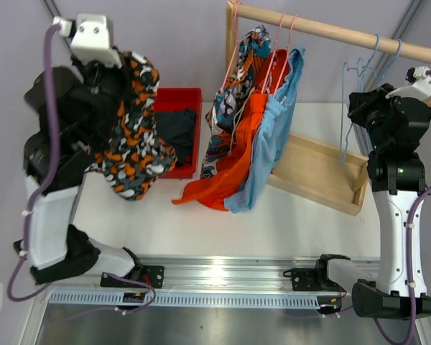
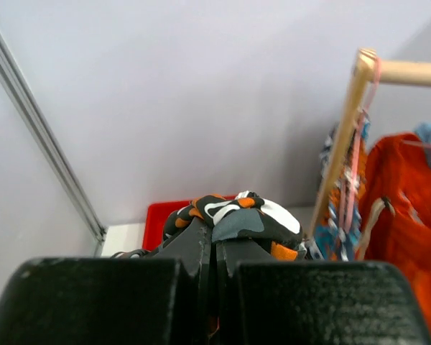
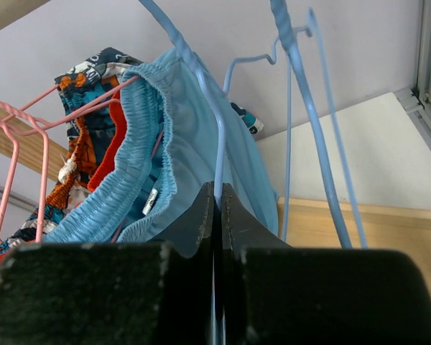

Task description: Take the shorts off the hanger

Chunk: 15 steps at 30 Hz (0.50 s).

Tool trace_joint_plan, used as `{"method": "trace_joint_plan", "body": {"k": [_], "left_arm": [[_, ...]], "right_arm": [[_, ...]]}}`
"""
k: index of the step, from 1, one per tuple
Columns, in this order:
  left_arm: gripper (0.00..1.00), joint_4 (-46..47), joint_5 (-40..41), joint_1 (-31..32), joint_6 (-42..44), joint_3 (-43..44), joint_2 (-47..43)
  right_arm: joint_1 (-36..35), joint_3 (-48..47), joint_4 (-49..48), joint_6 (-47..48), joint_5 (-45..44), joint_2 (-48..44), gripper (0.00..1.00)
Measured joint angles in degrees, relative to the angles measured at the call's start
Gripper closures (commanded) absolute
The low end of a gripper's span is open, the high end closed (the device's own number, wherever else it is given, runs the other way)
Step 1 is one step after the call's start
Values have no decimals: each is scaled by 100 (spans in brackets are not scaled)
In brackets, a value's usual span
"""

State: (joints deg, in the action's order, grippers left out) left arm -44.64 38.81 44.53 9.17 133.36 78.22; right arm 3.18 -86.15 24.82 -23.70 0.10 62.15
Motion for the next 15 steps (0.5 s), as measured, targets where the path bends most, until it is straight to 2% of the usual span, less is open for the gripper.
{"method": "trace_joint_plan", "body": {"k": [2,3,4,6,7,10,12,15], "left_arm": [[100,133,-330,-496,50,317,435],[100,223,-483,-695,57,380,619],[100,286,-682,-935,44,407,802],[100,459,-994,-1432,17,417,1121],[100,562,-1119,-1714,-11,417,1309],[100,892,-1403,-2402,-92,407,1915],[97,1165,-1469,-2688,-175,245,2249],[61,1587,-1504,-2922,-295,-361,2516]], "right_arm": [[7,50,-52,2,2,-17,92],[9,74,-76,2,4,-31,82],[9,101,-94,0,9,-52,55],[24,192,140,26,42,-105,37],[42,286,293,26,52,-140,21],[61,525,745,50,111,-175,2],[66,627,981,48,153,-212,1],[70,664,1220,15,229,-376,1]]}}
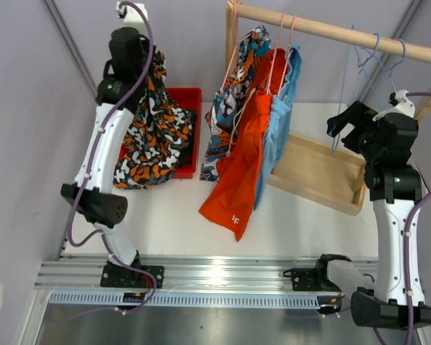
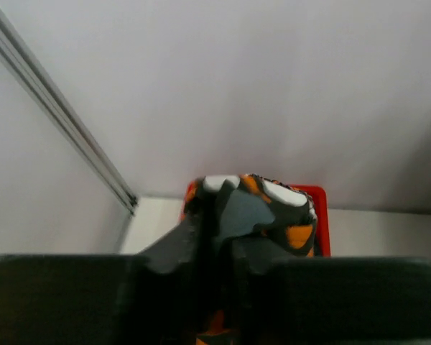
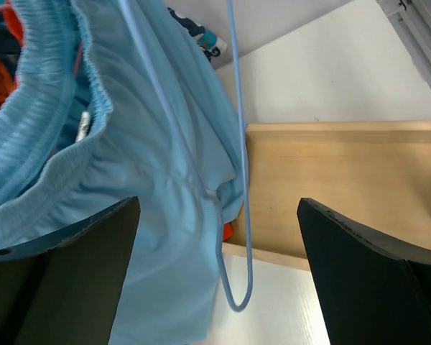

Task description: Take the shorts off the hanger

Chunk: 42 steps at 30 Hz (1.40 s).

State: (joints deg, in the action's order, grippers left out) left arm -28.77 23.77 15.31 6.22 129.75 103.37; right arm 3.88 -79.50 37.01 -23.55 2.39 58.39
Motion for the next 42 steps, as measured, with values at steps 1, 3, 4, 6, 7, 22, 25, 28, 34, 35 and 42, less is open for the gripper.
{"method": "trace_joint_plan", "body": {"k": [1,3,4,6,7,22,25,28,34,35,42], "left_arm": [[28,87,-24,-61,-59,-190,94],[1,111,-173,-144,-184,-348,374],[1,107,-240,-175,-293,-348,542],[1,46,-361,-223,-501,-348,813],[1,-70,-422,-240,-610,-345,918],[1,-175,-933,236,-1414,-4087,-2918],[1,-50,-1047,363,-1488,-5040,-4168],[1,-72,-1067,376,-1617,-5792,-5007],[1,-466,-1329,452,-1847,-6922,-5678],[1,-544,-1355,463,-1867,-7029,-5718],[1,-911,-1353,483,-1880,-7624,-6518]], "right_arm": [[0,0,39,-22,28,-94,1],[0,-15,109,-46,98,-319,1],[0,-59,160,-72,129,-435,1],[0,-289,271,-122,205,-601,1],[0,-459,282,-142,249,-651,1],[-125,-2260,-210,-678,1451,9,5],[-529,-2450,-361,-680,1445,603,5],[-1038,-2741,-452,-612,1320,1340,5],[-1353,-2938,-516,-529,1110,2343,8],[-1353,-2938,-520,-529,1064,2437,9],[-1480,-2944,-815,-511,826,2699,15]]}}
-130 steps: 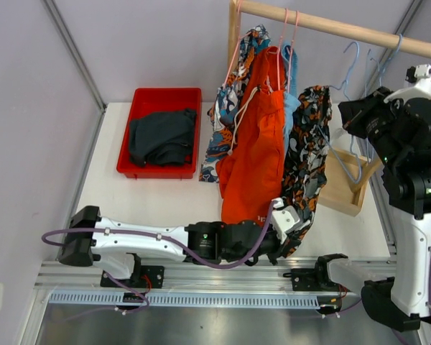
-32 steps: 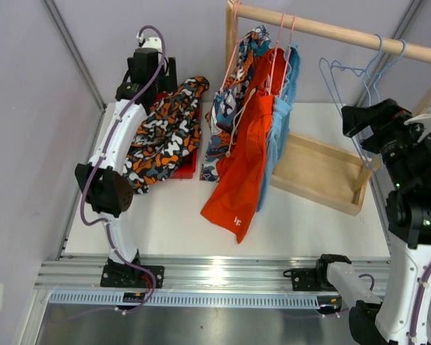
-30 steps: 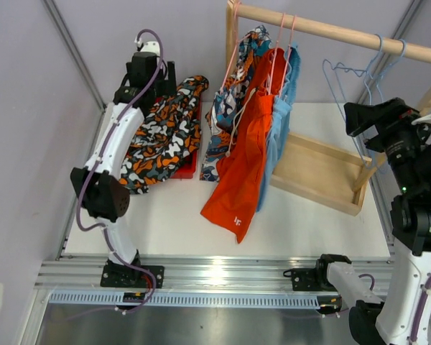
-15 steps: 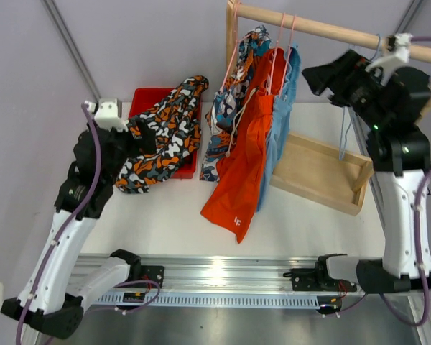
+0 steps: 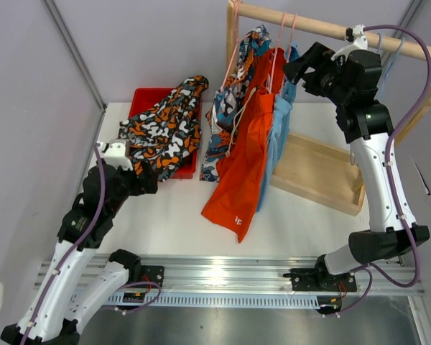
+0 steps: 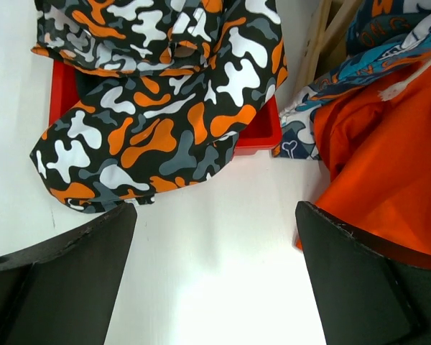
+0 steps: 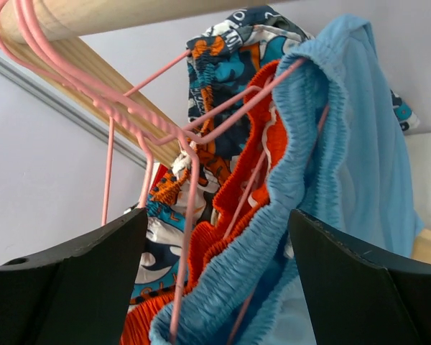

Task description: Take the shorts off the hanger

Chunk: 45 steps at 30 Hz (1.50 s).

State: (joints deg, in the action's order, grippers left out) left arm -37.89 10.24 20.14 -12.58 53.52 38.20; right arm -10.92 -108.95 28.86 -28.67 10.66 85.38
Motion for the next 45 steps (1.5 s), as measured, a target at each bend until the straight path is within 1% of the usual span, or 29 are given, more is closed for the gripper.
{"method": "trace_joint_plan", "body": {"k": [2,4,5,8,9,10,11,14,16,17,20,27,31,33,36,42,45], "left_arm": [[1,0,2,0,-11,-107,-195],[1,7,9,0,-46,-205,-332],[1,2,9,0,-52,-247,-352],[1,0,11,0,-57,-332,-332],[1,0,11,0,-59,-354,-332],[1,0,9,0,-61,-374,-332],[1,0,9,0,-70,-389,-334],[1,2,9,0,-94,-409,-339],[1,2,9,0,-94,-411,-348],[1,2,9,0,-94,-415,-361],[1,2,7,0,-96,-435,-404],[1,11,-33,55,-90,-435,-409],[1,7,-42,413,-94,-232,-256],[1,-9,7,793,-94,90,-50],[1,33,162,1639,-81,1008,522],[1,501,505,3484,109,2780,1915],[1,914,382,4127,188,3270,2542]], "right_arm": [[-103,-37,-94,2,-79,76,17],[-221,-48,-184,17,-144,153,22],[-273,-55,-212,24,-175,190,28],[-407,-72,-297,17,-258,291,41],[-442,-76,-348,13,-278,315,50],[-470,-81,-387,15,-291,330,55],[-494,-92,-404,13,-313,343,65],[-544,-105,-387,26,-413,382,82],[-560,-105,-385,17,-492,409,86],[-562,-105,-382,22,-527,409,91],[-564,-107,-334,26,-649,409,100],[-566,-133,-236,79,-905,363,100],[-570,-133,74,173,-1246,136,100],[-570,-133,236,205,-1410,-61,100],[-566,-133,369,284,-1659,-426,100],[-570,-133,507,341,-1799,-1154,100],[-570,-107,566,284,-1725,-1401,100]]}}
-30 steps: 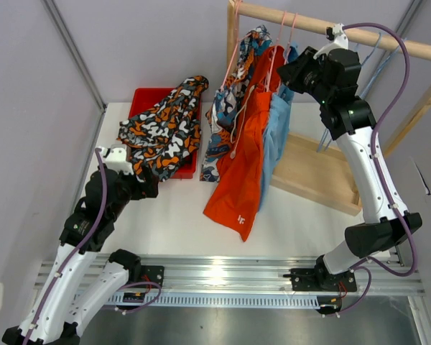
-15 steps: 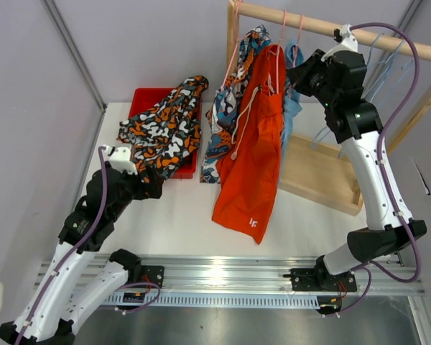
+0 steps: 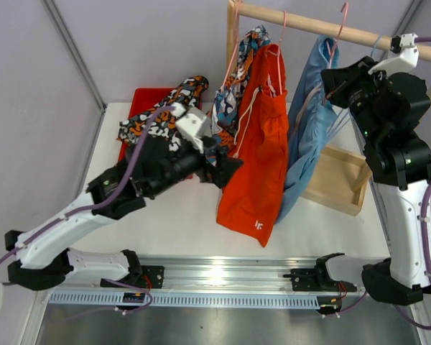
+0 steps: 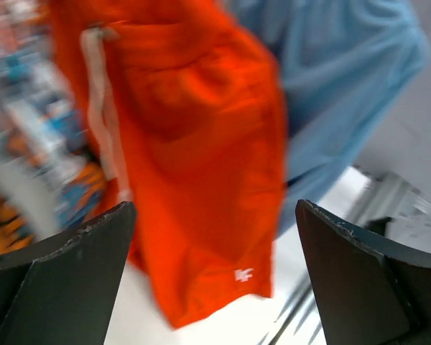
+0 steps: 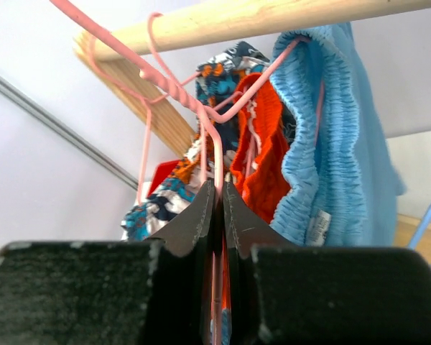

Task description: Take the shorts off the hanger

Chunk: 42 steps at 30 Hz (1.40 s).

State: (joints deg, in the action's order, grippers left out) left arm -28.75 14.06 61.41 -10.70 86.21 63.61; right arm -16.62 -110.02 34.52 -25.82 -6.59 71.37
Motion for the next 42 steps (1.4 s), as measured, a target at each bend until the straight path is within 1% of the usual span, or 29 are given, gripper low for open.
{"method": "trace_joint_plan", "body": {"k": [6,9,14,20,21,22,23,24,25,26,27,28,29,30,34,36,39,42], "left_arm": [[1,841,-544,1025,92,149,944],[1,1233,-863,1384,109,234,1478],[1,1615,-1137,1532,111,494,2164],[1,1902,-1054,1537,131,839,2564],[2,1952,-1001,1537,140,890,2612],[6,2017,-951,1537,168,922,2649],[14,2090,-903,1537,175,938,2680],[32,2140,-857,1537,186,949,2715],[41,2197,-831,1537,168,955,2743],[54,2267,-815,1534,190,960,2782],[72,2341,-811,1537,195,960,2820],[80,2406,-809,1537,205,960,2857],[95,2446,-809,1537,223,960,2889],[100,2472,-813,1552,210,960,2911],[100,2601,-822,1596,201,857,2916],[100,2782,-774,1657,170,551,2776],[100,3001,-444,1904,175,-216,2363],[100,3285,-22,2468,131,-1051,1875]], "right_arm": [[-4,205,120,-275,332,-275,100],[-4,267,188,-382,505,-315,100],[-11,317,273,-522,763,-424,100],[-17,332,407,-577,909,-706,100],[-17,330,431,-584,922,-767,100],[-17,330,448,-597,942,-822,100],[-17,330,466,-614,957,-879,100],[-15,330,474,-627,975,-929,100],[-15,330,474,-640,1001,-977,100],[-17,330,476,-656,1014,-1005,100],[-17,330,479,-658,1014,-1038,100],[-17,330,485,-658,1012,-1062,100],[-15,330,485,-656,1010,-1075,100],[-15,330,479,-654,1010,-1080,100],[-15,330,503,-608,977,-1051,100],[-15,326,518,-562,920,-1008,100],[-15,240,621,-472,828,-883,100],[-39,26,848,-334,693,-684,100]]}}
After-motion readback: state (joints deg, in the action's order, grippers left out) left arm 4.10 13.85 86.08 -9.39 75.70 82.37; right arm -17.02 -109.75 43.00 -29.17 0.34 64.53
